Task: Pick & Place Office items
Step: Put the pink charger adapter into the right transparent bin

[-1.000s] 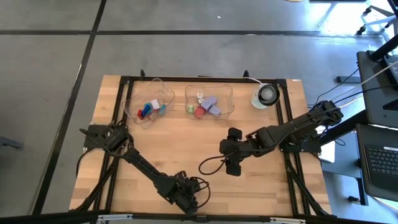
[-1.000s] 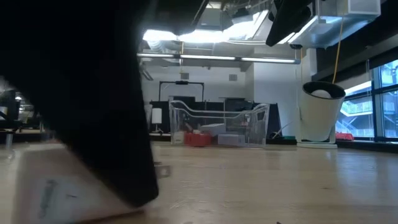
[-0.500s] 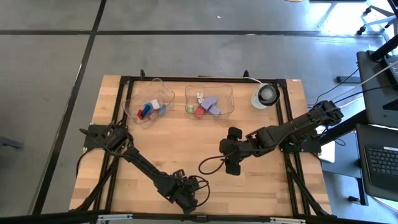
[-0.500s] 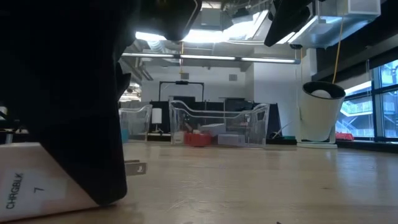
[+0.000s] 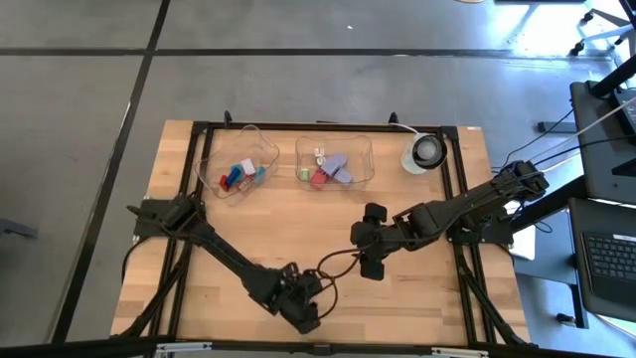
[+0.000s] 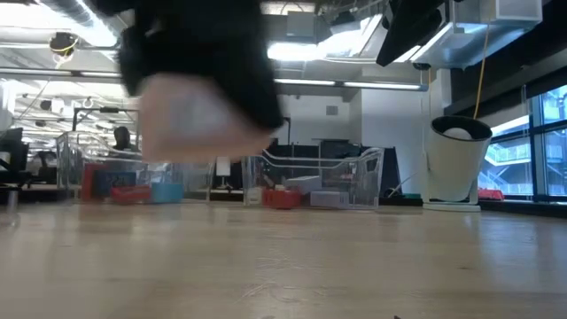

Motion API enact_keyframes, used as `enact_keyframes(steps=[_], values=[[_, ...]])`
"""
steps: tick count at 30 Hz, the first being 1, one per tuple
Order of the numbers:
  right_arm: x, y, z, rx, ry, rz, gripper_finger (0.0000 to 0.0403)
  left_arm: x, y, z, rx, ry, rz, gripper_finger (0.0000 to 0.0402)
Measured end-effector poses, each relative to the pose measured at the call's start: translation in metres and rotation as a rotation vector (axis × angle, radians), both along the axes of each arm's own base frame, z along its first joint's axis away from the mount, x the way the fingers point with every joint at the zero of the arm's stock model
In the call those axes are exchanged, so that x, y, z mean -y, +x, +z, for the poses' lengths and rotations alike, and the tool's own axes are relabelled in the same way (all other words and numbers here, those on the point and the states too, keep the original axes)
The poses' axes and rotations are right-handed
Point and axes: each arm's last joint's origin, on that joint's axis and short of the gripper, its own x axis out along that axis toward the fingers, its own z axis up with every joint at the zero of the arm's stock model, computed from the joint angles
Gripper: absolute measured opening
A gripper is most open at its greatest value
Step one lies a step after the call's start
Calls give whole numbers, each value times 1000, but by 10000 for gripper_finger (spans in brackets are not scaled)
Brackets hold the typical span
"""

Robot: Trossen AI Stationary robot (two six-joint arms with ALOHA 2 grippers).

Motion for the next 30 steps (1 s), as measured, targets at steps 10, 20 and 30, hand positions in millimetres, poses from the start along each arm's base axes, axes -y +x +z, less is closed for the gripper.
enact_keyframes(steps=[10, 20, 30], values=[[0, 0, 0, 5, 13, -17, 283, -28, -12, 88, 268, 109, 9, 210], [1, 1, 0, 20, -23, -46, 283, -42, -36, 183, 634, 146, -244, 207], [7, 11, 7, 169, 10, -231, 283, -58, -52, 234, 883, 418, -407, 209]])
